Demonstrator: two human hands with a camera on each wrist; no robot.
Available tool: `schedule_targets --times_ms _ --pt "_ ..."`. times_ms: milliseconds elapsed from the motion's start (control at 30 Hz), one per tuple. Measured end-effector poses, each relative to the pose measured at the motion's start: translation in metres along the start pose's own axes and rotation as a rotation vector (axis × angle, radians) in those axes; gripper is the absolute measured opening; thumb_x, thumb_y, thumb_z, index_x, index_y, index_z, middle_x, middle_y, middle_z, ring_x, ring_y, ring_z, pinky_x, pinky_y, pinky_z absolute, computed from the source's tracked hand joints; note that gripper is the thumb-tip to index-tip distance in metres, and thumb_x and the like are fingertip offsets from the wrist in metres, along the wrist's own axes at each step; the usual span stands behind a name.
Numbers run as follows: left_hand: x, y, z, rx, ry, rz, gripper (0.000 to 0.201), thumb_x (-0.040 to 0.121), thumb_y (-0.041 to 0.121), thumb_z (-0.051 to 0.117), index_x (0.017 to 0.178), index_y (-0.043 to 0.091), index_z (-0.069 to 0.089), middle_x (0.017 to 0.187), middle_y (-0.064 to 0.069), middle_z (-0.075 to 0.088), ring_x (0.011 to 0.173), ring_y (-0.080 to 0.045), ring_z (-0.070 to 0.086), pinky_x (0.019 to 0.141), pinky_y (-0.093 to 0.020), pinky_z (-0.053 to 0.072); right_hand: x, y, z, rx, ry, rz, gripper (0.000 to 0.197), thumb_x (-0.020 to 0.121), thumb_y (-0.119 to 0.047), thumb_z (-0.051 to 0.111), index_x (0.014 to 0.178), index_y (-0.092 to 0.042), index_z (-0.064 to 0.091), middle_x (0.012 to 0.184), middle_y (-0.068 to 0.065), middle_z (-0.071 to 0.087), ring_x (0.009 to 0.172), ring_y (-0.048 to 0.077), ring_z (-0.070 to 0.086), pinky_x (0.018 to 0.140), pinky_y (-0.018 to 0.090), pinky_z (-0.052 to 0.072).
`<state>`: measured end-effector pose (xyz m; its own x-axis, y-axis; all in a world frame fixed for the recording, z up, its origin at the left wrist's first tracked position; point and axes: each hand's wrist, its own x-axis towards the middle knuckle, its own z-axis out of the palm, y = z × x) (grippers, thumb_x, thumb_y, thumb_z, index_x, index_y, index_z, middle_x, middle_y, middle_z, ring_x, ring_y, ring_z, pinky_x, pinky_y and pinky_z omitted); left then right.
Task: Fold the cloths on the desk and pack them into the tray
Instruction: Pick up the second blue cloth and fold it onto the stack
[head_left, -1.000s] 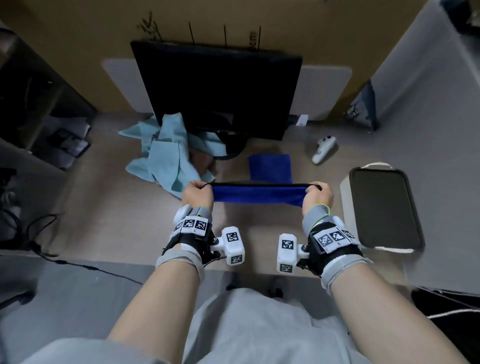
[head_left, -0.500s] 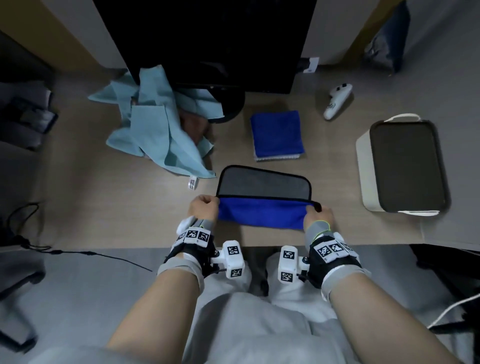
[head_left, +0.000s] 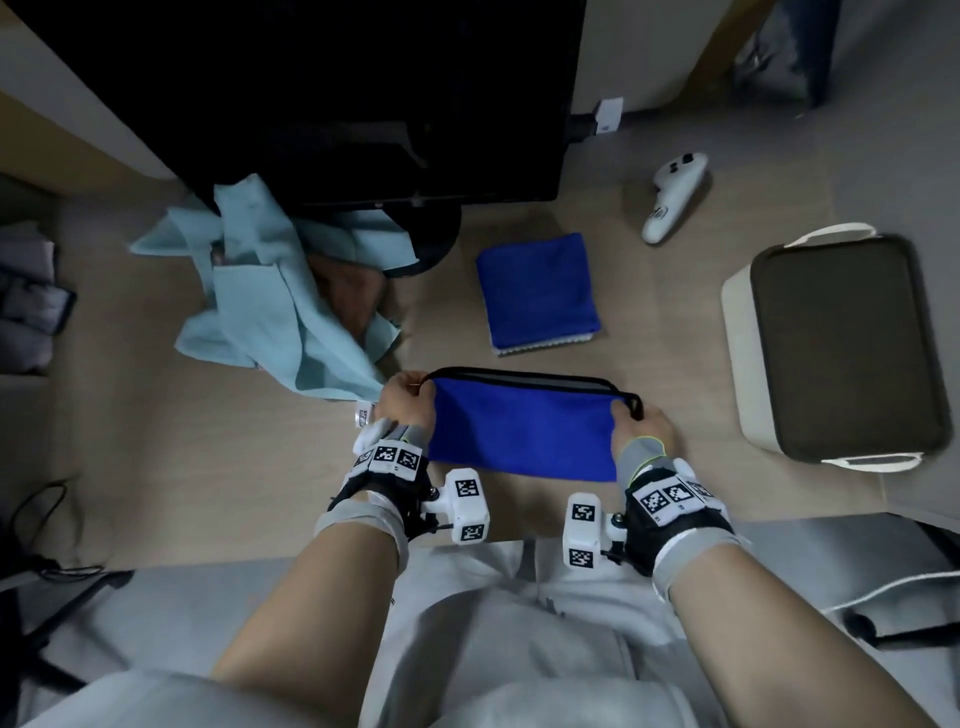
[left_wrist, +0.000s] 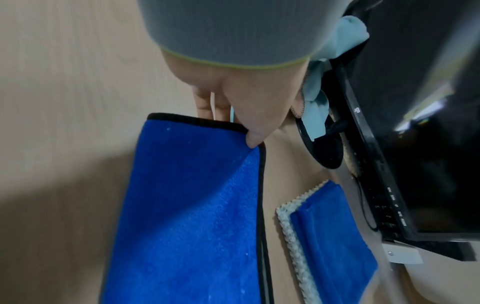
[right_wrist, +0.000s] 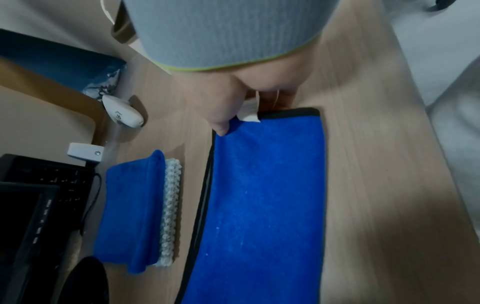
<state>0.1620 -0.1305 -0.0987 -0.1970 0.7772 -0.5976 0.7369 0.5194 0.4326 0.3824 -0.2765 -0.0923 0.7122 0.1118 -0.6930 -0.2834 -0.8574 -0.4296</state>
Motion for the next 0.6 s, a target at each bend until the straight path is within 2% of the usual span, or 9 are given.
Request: schedule_targets --times_ms 133,267,367,433,533,600 --pt "0.009 0.007 0.004 0.078 0.004 -0.018 0.022 0.093 0.025 0.055 0.110 0.019 0.068 0.110 -0.006 0.070 0.103 -0.030 0.063 0.090 -0.033 0.047 0.013 0.000 0.001 0.050 -0.015 0.006 0.027 0.090 -0.033 0.062 0.100 -0.009 0.068 0.080 0.007 0.057 0.071 0.022 0.048 0.066 0.024 0.036" --pt "0.015 0.008 0.007 0.082 0.037 -0.019 0.021 0.093 0.021 0.052 0.109 0.016 0.066 0.110 -0.009 0.070 0.101 -0.030 0.064 0.088 -0.033 0.047 0.018 0.001 0.002 0.063 0.001 0.003 0.029 0.089 -0.038 0.061 0.101 -0.013 0.071 0.080 0.001 0.062 0.072 0.022 0.052 0.070 0.023 0.039" --pt "0.016 0.008 0.008 0.098 0.045 -0.032 0.022 0.093 0.023 0.052 0.109 0.018 0.066 0.110 -0.008 0.070 0.101 -0.030 0.064 0.086 -0.033 0.047 0.021 0.002 0.002 0.031 0.014 -0.007 0.027 0.090 -0.041 0.058 0.097 -0.018 0.070 0.081 0.002 0.063 0.072 0.024 0.054 0.069 0.024 0.039" --pt "0.017 0.008 0.009 0.089 0.033 -0.040 0.022 0.092 0.026 0.052 0.109 0.021 0.065 0.109 -0.007 0.070 0.100 -0.030 0.064 0.087 -0.033 0.048 0.022 0.002 0.002 0.006 0.015 0.008 0.028 0.089 -0.045 0.056 0.089 -0.019 0.067 0.075 0.005 0.060 0.068 0.026 0.051 0.066 0.026 0.039" --pt "0.022 0.003 0.010 0.084 0.040 -0.087 0.012 0.085 0.039 0.053 0.093 0.035 0.061 0.100 -0.002 0.071 0.091 -0.029 0.064 0.087 -0.037 0.051 0.021 0.000 0.005 0.026 0.047 0.041 0.035 0.085 -0.049 0.059 0.078 -0.016 0.065 0.065 0.005 0.053 0.062 0.025 0.045 0.066 0.028 0.042" --pt "0.020 0.004 0.010 0.043 0.056 -0.092 0.008 0.083 0.040 0.054 0.089 0.036 0.059 0.095 0.002 0.070 0.088 -0.027 0.064 0.085 -0.035 0.051 0.019 -0.001 0.007 0.087 0.049 0.020 0.027 0.084 -0.046 0.063 0.084 -0.020 0.069 0.068 0.001 0.059 0.064 0.022 0.050 0.069 0.027 0.046"
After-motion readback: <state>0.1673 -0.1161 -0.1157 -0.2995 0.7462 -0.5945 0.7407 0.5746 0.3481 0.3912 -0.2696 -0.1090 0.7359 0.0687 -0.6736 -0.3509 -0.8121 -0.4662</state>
